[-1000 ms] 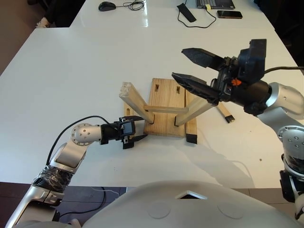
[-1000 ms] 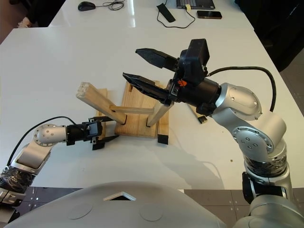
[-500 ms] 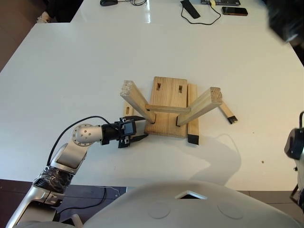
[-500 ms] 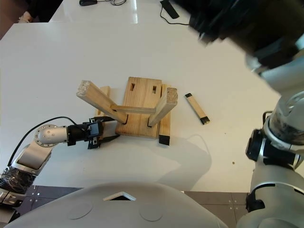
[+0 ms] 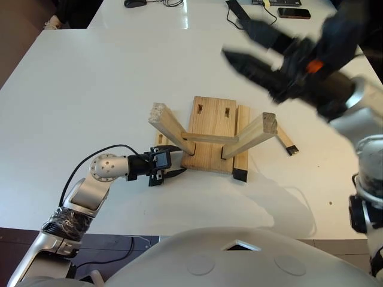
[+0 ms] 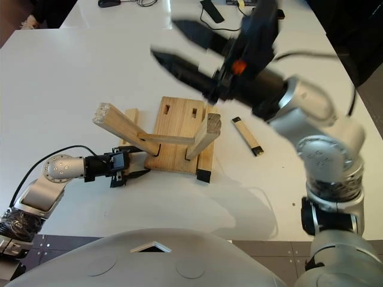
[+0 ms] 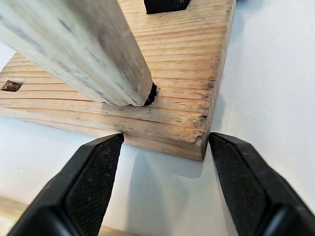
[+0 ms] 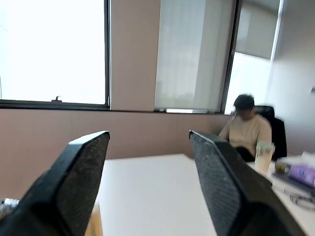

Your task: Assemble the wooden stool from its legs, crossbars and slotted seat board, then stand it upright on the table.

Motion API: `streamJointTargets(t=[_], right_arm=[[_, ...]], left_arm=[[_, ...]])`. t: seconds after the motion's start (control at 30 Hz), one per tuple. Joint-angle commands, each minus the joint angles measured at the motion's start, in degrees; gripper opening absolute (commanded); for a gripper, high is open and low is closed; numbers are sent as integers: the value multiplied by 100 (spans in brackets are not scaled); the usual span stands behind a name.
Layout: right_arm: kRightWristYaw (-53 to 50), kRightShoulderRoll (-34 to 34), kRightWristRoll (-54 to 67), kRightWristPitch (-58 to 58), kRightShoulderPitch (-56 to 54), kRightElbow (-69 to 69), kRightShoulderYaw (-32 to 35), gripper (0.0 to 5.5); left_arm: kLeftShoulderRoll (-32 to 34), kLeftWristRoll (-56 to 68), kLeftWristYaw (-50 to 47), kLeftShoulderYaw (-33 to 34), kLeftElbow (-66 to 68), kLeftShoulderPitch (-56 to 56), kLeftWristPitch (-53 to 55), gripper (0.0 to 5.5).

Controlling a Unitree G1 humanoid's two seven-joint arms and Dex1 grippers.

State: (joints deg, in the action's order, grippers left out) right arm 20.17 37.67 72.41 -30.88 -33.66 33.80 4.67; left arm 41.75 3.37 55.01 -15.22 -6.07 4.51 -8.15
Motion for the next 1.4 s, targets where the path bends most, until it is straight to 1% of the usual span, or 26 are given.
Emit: streamJointTargets(t=[0.03, 0.1, 0.17, 0.23, 0.3, 0.33, 0.4, 0.43, 0.47, 0.53, 0.7, 0.8, 0.87, 0.93, 0.97, 1.03, 1.07, 1.1, 1.17, 1.2, 1.23, 1.27, 1.33, 1.4], right_arm=[[-444, 141, 716, -75, -1031, -176, 607, 299], [-526, 175, 868, -143, -1183, -181, 699, 299], [-600, 232, 1103, -273, -1047, -25, 742, 299], [-539, 182, 1166, -431, -180, 386, 583, 299], [-178, 102, 255, -475, 979, 649, -159, 299], [118, 170, -788, -213, 1737, 425, -947, 299], [695, 398, -2758, 603, 2853, -270, -2333, 299], [812, 390, -3201, 839, 3170, -411, -2559, 299], [834, 302, -3233, 876, 3198, -373, -2478, 299], [616, 57, -2601, 678, 2641, -97, -1827, 299], [221, -131, -1242, 478, 1033, 150, -701, 299], [-373, -124, -9, 363, -256, 243, 3, 299], [-643, -49, 477, 307, -767, 225, 266, 299], [-735, -14, 683, 206, -893, 231, 342, 299], [-749, 32, 762, 105, -813, 315, 325, 299], [-547, 86, 553, -50, -193, 600, 138, 299], [-339, 59, 153, -93, 362, 672, -193, 299], [-37, 67, -562, 29, 1085, 554, -722, 299], [547, 253, -2716, 882, 2428, -361, -2329, 299], [700, 296, -3383, 1155, 2852, -722, -2868, 299], [762, 298, -3700, 1265, 3080, -788, -3103, 299], [807, 272, -3737, 1246, 3128, -679, -3109, 299], [796, 195, -3492, 1157, 2886, -396, -2780, 299], [700, 76, -3159, 1168, 2378, -325, -2272, 299]], left_arm=[[-53, -149, -26, -114, 77, 102, 118, 323], [-34, -137, -39, -89, 60, 146, 122, 323], [27, -96, 3, -63, 8, 221, 139, 323], [118, -71, 64, -40, -37, 330, 119, 323], [166, -62, 97, -31, -79, 389, 125, 323], [169, -66, 125, -49, -58, 360, 120, 323], [161, -70, 193, -91, -28, 278, 118, 323], [159, -59, 253, -113, 2, 208, 114, 323], [165, -40, 293, -114, 10, 171, 120, 323], [177, -14, 317, -91, 6, 164, 137, 323], [39, -100, 132, -91, 12, 251, 182, 323], [-17, -134, 37, -99, -9, 295, 202, 323], [-28, -134, 6, -91, -17, 316, 211, 323], [-25, -132, -12, -82, -29, 340, 215, 323], [-23, -130, -21, -82, -34, 346, 220, 323], [-16, -126, -36, -87, -48, 360, 226, 323], [-8, -109, -14, -92, -56, 346, 232, 323], [2, -90, 16, -101, -71, 328, 243, 323], [23, -76, 106, -135, -51, 248, 233, 323], [35, -70, 152, -147, -35, 204, 227, 323], [58, -45, 213, -143, -22, 149, 226, 323], [78, -16, 245, -119, -16, 125, 233, 323], [90, 34, 254, -63, -16, 99, 278, 323], [53, 14, 202, -49, -17, 98, 309, 323]])
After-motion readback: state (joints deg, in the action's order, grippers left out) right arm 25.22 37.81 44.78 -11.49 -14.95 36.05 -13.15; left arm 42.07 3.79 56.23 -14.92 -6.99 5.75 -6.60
